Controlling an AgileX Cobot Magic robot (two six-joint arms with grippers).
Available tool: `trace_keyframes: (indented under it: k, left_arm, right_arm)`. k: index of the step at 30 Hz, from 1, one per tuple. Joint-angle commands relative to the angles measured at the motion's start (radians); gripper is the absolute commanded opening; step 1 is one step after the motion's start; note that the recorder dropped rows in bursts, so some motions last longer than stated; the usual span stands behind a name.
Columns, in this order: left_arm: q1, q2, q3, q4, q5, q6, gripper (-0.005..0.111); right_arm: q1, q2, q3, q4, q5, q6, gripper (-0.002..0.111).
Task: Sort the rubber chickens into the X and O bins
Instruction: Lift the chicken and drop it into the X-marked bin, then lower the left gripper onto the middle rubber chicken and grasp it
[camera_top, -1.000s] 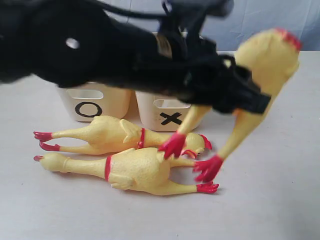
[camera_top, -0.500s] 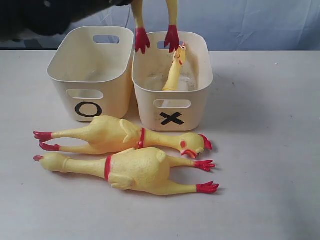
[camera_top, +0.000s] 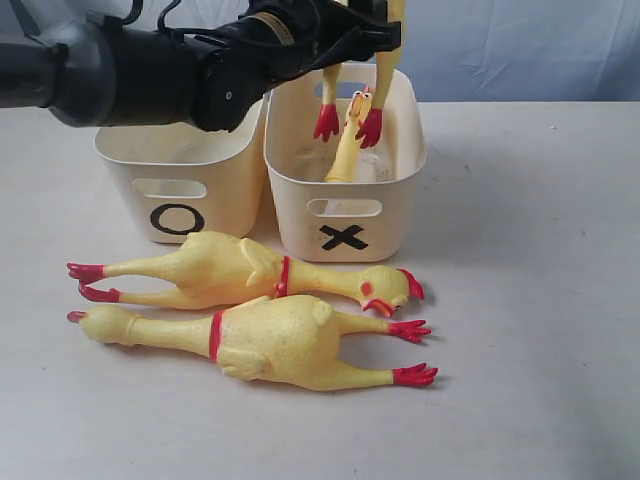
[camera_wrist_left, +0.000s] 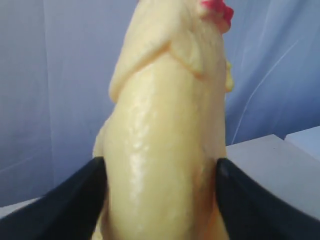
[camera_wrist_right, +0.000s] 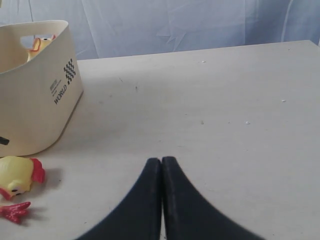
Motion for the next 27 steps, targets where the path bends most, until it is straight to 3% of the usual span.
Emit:
trace_keyframes:
  k: [1, 3, 6, 11, 15, 19, 24, 27]
  left_arm:
    - [-0.001, -0.019, -0.014, 0.011, -0.012, 0.091, 0.092]
    - [-0.001, -0.047, -0.014, 0.016, 0.069, 0.128, 0.093]
    - [-0.001, -0.103, -0.014, 0.047, 0.305, 0.162, 0.093]
    - [-0.014, -0.203, -0.014, 0.127, 0.963, 0.33, 0.093]
    - [-0.051, -0.25, -0.001, -0.061, 1.399, 0.651, 0.079]
    - [-0.103, -0.259, 0.057, -0.271, 1.469, 0.754, 0.062]
    - [-0.21, -0.259, 0.135, -0.108, 1.34, 0.692, 0.059]
    - [-0.254, -0.259, 0.188, -0.038, 1.296, 0.665, 0.064]
  right_arm:
    - [0.003, -0.003, 0.002, 0.0, -0.008, 0.0, 0.0]
    - [0.003, -0.003, 0.002, 0.0, -0.01, 0.0, 0.0]
    - [0.003, -0.003, 0.002, 0.0, -0.01, 0.0, 0.0]
    - [0.003, -0.003, 0.002, 0.0, -0.01, 0.0, 0.0]
    - [0.003, -0.003, 0.002, 0.0, -0.01, 0.0, 0.0]
    - [0.003, -0.003, 0.002, 0.0, -0.01, 0.0, 0.0]
    - [0.003, -0.003, 0.002, 0.0, -0.008, 0.0, 0.0]
    - [0.003, -0.003, 0.002, 0.0, -0.008, 0.0, 0.0]
